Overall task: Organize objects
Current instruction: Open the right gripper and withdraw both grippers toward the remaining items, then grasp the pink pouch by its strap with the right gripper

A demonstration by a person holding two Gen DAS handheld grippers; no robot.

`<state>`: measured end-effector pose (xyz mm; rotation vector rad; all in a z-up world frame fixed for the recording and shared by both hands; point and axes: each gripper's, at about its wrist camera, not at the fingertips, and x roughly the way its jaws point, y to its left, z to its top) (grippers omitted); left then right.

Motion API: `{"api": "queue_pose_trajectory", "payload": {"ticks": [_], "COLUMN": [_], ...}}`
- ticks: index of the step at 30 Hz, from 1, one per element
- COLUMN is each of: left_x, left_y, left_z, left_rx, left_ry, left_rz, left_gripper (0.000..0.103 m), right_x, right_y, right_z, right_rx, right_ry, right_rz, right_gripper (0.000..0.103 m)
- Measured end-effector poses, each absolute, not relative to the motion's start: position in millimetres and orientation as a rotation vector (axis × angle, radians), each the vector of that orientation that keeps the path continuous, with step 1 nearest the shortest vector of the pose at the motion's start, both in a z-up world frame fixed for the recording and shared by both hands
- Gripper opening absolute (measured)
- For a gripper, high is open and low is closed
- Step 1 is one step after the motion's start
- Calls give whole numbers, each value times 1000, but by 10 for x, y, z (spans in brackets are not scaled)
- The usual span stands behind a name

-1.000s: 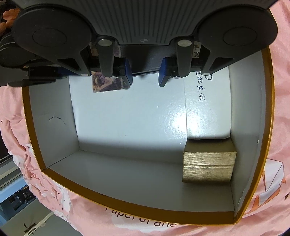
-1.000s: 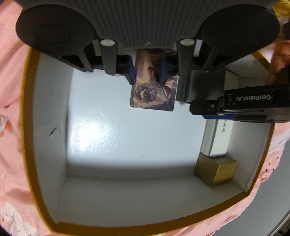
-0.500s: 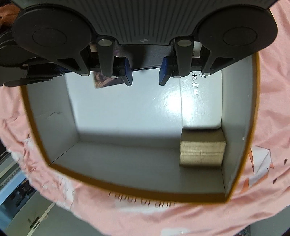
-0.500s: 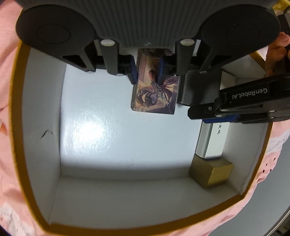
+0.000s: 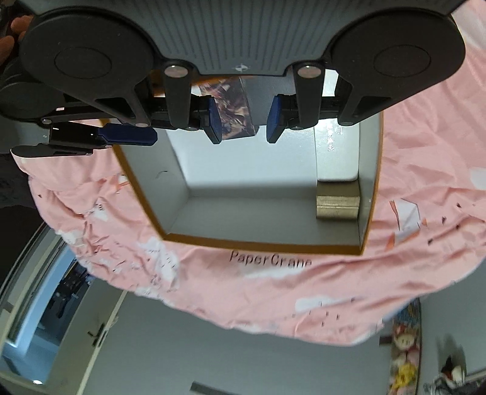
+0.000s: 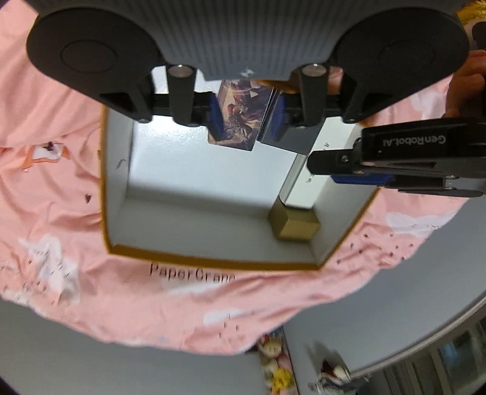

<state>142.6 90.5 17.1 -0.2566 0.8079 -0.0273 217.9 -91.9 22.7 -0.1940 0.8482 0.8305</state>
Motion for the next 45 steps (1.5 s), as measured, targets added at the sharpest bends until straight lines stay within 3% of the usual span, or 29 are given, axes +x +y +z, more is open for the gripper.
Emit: {"api": "queue_pose_trajectory", "payload": {"ticks": [8, 18, 24, 26, 28, 34, 36, 40, 45], "left_x": [932, 599, 582, 562, 543, 502, 485, 453, 470], "left_y": [812, 545, 230, 151, 82, -75, -93, -87, -130], "left_z": [201, -91, -157, -183, -228, -290, -267, -219, -204], "left_rx": [-253, -272, -204, -190, -182, -131, -114, -117, -96], "left_ry": [727, 838, 889, 909, 936, 976, 969, 954, 942], "left_rz": [-1, -150, -239, -252, -259, -260, -249, -250, -284], "left_gripper": [37, 37, 37, 37, 37, 37, 37, 37, 37], "right_x": [1717, 1369, 1216, 1115, 990, 897, 915, 869, 900], "right_y": [-1267, -1751, -2052, -2087, -2073, -1989, -1978, -2012, -2076], "right_z": [218, -103, -301, -352, -436, -580, -645, -572, -341], "right_rx": [-170, -176, -144, -154, -203, -270, -273, -274, -215], "right_ry": [752, 876, 1049, 1090, 1130, 1136, 1146, 1112, 1008], "right_rz": [781, 649, 630, 656, 679, 682, 670, 661, 664], "right_gripper": [48, 47, 48, 52, 65, 71, 71, 58, 50]}}
